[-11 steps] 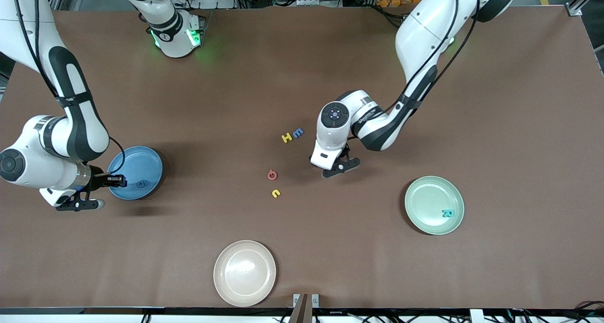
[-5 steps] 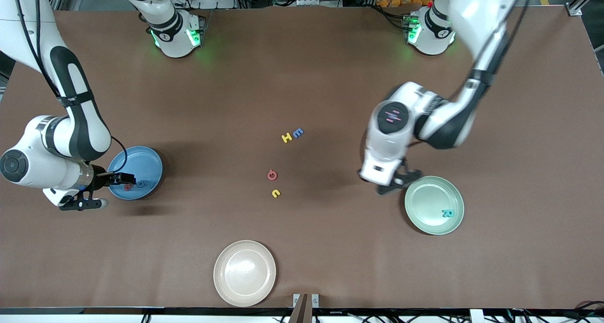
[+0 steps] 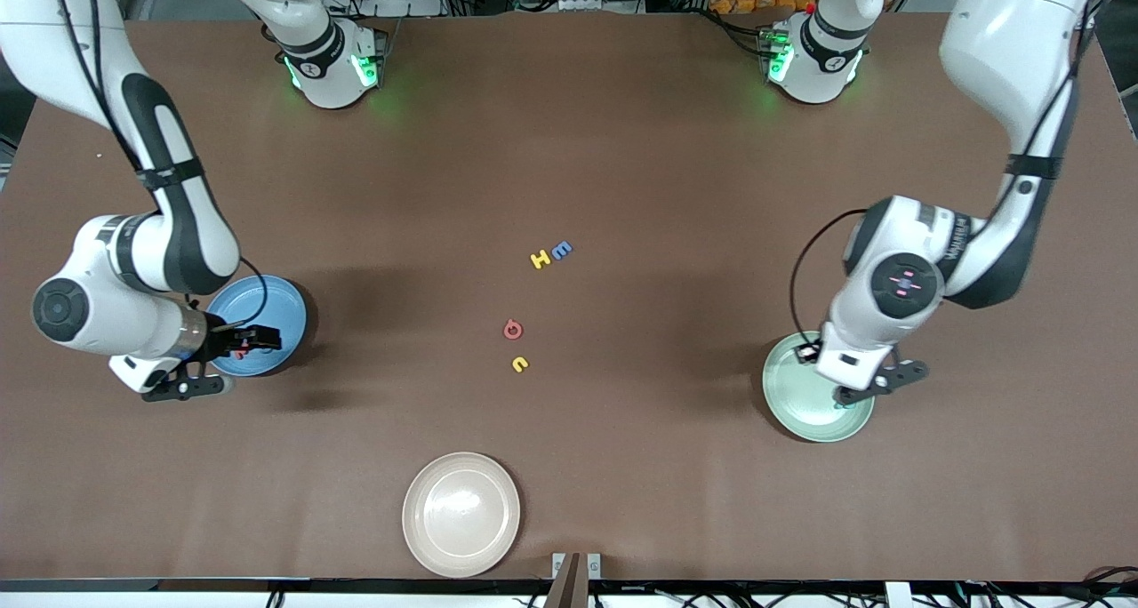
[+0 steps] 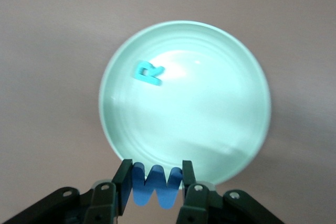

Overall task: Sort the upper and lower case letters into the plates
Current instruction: 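Place the blue W on the green plate with the left gripper, then grasp the blue m beside the yellow H with the right gripper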

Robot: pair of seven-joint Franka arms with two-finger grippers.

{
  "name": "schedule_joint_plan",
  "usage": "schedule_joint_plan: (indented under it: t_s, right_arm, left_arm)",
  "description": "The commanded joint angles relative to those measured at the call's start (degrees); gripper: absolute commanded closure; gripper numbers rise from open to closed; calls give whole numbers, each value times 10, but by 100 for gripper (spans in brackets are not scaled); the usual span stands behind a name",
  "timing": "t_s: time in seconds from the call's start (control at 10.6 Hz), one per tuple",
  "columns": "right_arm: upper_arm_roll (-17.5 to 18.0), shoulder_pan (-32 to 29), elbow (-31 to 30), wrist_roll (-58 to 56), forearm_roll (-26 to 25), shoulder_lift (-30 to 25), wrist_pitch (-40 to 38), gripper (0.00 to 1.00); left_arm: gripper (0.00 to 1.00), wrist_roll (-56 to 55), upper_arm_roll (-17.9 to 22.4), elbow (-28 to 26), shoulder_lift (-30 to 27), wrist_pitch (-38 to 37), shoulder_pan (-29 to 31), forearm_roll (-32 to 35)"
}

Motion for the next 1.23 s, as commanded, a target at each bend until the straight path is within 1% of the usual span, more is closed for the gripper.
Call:
schedule_joint_plan:
  t_s: [0.0,0.09,0.28,0.38,0.47,0.57,0.66,0.85,1.14]
  right_arm:
    - [22,37,-8,56,13,-17,-15,0]
    - [34,68,-9,93,15,-16,-22,0]
    - [35,150,-12,167,15,-17,-34,0]
    - [36,193,-9,215,15,-15,-29,0]
    - [36,239,-4,271,17,-12,-17,0]
    - [36,286,1,338,18,-10,-5,0]
    - [36,326,6,405,18,-2,9,0]
    - [36,371,11,518,19,15,30,0]
    - [36,405,23,691,19,35,32,0]
  left_arm:
    - [100,23,-7,-2,15,11,26,-2]
    - [89,24,-5,-1,24,21,35,4]
    - [78,26,-4,2,32,28,39,6]
    - [67,26,-3,7,33,29,39,6]
    - [40,26,-3,7,33,29,39,6]
    - [26,25,-3,7,31,29,39,6]
    - [2,25,-3,6,29,29,39,6]
    - [0,24,-4,7,21,27,40,6]
    - [0,24,-10,7,-10,10,37,0]
